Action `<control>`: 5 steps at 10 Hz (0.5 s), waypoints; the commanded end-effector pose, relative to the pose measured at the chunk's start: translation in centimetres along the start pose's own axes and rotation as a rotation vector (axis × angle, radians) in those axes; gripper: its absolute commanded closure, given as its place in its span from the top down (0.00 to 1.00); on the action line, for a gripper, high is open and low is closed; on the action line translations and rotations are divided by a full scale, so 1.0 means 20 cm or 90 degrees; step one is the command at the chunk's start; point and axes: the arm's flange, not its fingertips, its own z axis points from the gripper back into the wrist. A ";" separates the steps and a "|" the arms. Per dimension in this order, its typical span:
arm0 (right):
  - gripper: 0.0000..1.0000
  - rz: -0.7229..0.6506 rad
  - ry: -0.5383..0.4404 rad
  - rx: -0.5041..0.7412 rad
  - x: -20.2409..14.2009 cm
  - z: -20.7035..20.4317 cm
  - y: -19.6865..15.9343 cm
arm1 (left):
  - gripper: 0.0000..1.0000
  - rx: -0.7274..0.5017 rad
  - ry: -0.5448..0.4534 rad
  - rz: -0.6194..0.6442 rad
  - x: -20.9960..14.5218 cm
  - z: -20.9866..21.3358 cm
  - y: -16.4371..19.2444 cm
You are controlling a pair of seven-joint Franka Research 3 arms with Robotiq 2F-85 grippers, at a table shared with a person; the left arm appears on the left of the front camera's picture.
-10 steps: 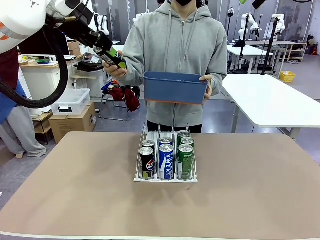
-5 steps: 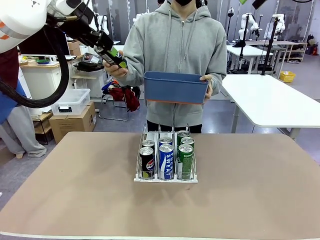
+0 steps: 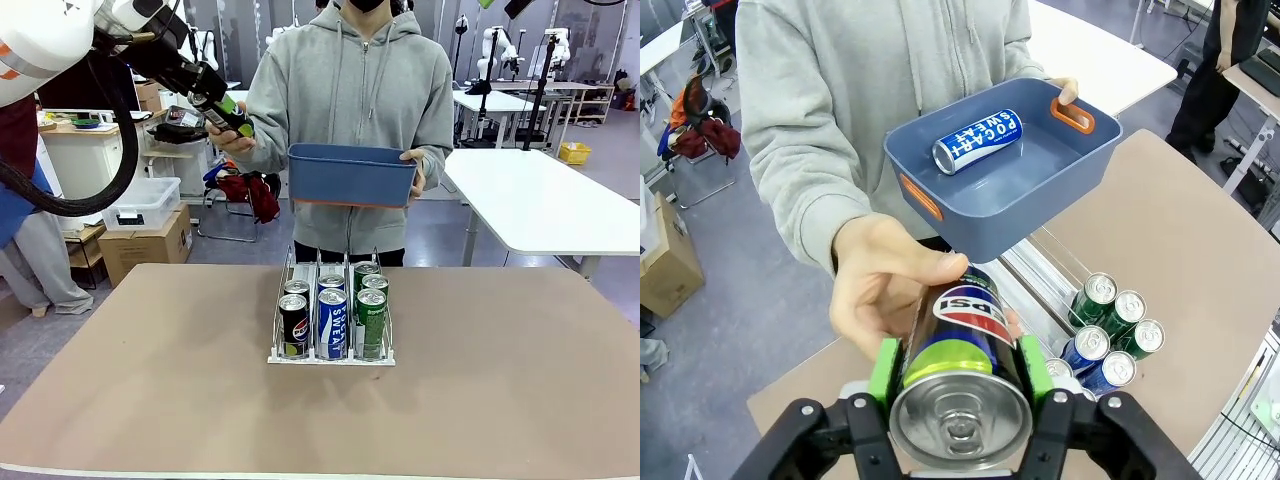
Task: Fill the beverage cans into the dispenser.
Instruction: Place the picked Pepsi coke in the line of the Automatic Can Dispenser with the same cans.
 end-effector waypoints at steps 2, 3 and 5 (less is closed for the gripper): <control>1.00 -0.003 0.003 0.003 -0.02 0.00 0.00 | 0.00 0.001 -0.001 -0.005 0.00 0.00 0.01; 1.00 -0.003 0.003 0.003 -0.02 0.00 0.00 | 0.00 0.001 -0.001 -0.005 0.00 0.00 0.01; 1.00 -0.003 0.003 0.003 -0.02 0.00 0.00 | 0.00 0.001 -0.001 -0.005 0.00 0.00 0.01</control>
